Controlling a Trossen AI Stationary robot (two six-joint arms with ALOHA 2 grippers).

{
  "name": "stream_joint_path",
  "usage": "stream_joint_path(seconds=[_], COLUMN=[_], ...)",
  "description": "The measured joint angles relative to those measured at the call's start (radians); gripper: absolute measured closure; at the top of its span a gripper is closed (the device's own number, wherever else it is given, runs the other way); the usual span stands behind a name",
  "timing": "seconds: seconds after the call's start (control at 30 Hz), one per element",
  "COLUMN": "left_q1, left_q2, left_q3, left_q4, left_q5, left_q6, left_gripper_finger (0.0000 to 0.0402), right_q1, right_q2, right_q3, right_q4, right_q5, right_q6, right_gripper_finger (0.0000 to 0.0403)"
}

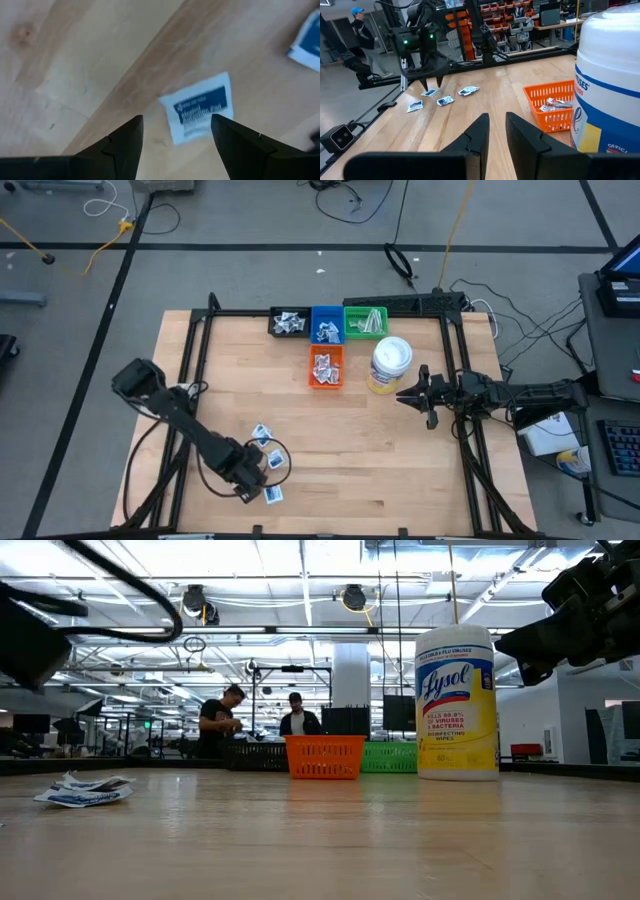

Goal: Pick & Place First Aid Supplies
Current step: Put the blue alcohol pad into the blue bin

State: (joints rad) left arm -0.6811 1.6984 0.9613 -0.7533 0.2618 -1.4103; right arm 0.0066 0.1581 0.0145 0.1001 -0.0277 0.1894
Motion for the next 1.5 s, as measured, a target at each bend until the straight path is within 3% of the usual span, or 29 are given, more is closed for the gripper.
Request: stream_joint_path(seconds=[0.3,0.77,0.87,1.2,1.5], left_q1=[-0.001,0.002,0.008,0.073,0.150], left_q2=[0.089,0.091,0.061,-0.205,-0.362], left_q3=[0.050,0.051,0.045,0.047,0.047], left_q4=[0.001,-0.008,-0.015,-0.121,-0.291], left_q5=[-0.026,-0.001,-0.002,-0.033,-0.045], left_q6=[-0.009,-0.014,-0.005,0.096,0.265], left_gripper_finger=[0.0183,0.0391,0.0392,0.0398,0.0398], right_q1=[0.000,0.000,0.000,0.000,0.000], right_q2=[0.000,0.000,0.000,0.000,0.000], right_q3=[0.000,0.000,0.000,0.000,0.000], right_q4=[0.000,0.000,0.000,0.000,0.000], right_q5=[0.000,0.000,0.000,0.000,0.000], right_q6=[0.000,0.000,0.000,0.000,0.000], right_gripper_finger=[0.0344,0.0344,0.0344,0.0344,0.0344])
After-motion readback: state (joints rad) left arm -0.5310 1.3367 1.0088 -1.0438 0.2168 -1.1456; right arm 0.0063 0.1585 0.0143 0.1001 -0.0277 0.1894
